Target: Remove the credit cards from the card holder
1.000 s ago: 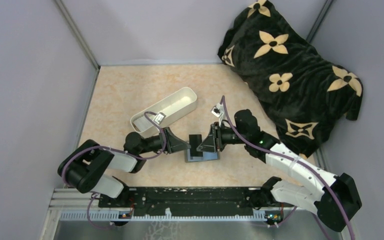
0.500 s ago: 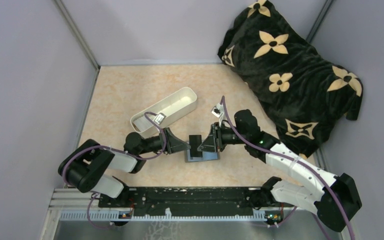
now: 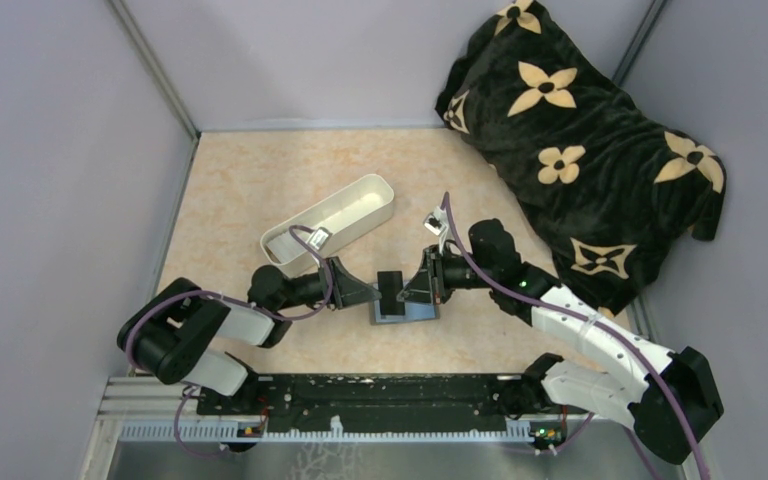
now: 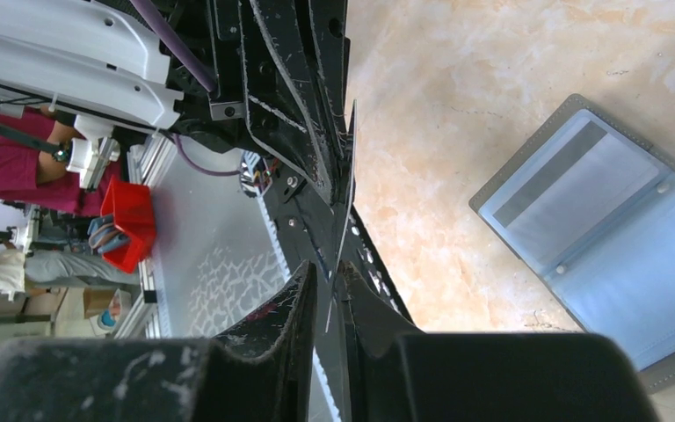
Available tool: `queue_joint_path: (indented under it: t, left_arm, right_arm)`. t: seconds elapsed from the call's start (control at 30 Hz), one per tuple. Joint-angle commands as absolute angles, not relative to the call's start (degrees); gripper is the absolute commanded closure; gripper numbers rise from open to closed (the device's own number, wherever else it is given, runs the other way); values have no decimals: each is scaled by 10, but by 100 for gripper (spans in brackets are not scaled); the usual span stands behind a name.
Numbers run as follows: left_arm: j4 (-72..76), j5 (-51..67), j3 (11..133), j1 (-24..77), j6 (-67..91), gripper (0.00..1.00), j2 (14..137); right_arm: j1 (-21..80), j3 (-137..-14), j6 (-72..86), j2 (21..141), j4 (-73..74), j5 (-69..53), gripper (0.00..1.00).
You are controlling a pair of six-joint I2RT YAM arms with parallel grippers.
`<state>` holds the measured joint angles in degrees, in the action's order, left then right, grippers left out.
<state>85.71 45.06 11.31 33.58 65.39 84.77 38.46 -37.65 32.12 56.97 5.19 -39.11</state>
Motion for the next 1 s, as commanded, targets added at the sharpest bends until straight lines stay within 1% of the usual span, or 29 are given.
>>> queue_joint_path:
  t: [0.0, 0.17, 0.23, 0.4, 0.47, 0.57, 0.67, 0.7, 0.73, 0.83, 0.9, 0.93, 0.97]
  left_arm:
    - [1025, 452, 105, 332, 649, 100, 854]
    - [1025, 453, 105, 330, 649, 100, 854]
    - [1025, 453, 105, 330, 650, 100, 854]
    - [1023, 455, 107, 329, 659, 100, 852]
    - [1022, 458, 106, 328, 664, 93, 848]
    - [1013, 453, 95, 323, 666, 75, 833]
    - [976, 441, 76, 315, 659, 69, 796]
    - [954, 437, 70, 312, 653, 69, 778]
    - [927, 434, 63, 311, 644, 72, 755]
    - [773, 417, 63, 307, 595, 75, 654]
    - [598, 387, 84, 307, 534, 75, 560]
    - [482, 362, 105, 307, 492, 75, 506]
    - [382, 329, 127, 307, 444, 73, 446]
  right_arm:
    - [381, -410, 316, 548, 26, -402, 85]
    - [381, -408, 315, 549, 26, -401, 94]
    - [381, -408, 315, 550, 26, -400, 100]
    - [380, -420, 312, 557, 33, -380, 100]
    - [380, -440, 303, 567, 53, -369, 100]
    - [380, -474, 281, 588, 85, -348, 100]
    - [380, -505, 263, 610, 105, -336, 100]
    - [379, -516, 258, 617, 112, -332, 100]
    - [378, -526, 254, 626, 118, -327, 100]
    - [375, -577, 238, 663, 156, -298, 100]
    - [376, -627, 226, 710, 197, -265, 100]
    - [376, -658, 221, 736, 218, -252, 100]
    - [376, -687, 220, 762, 238, -238, 100]
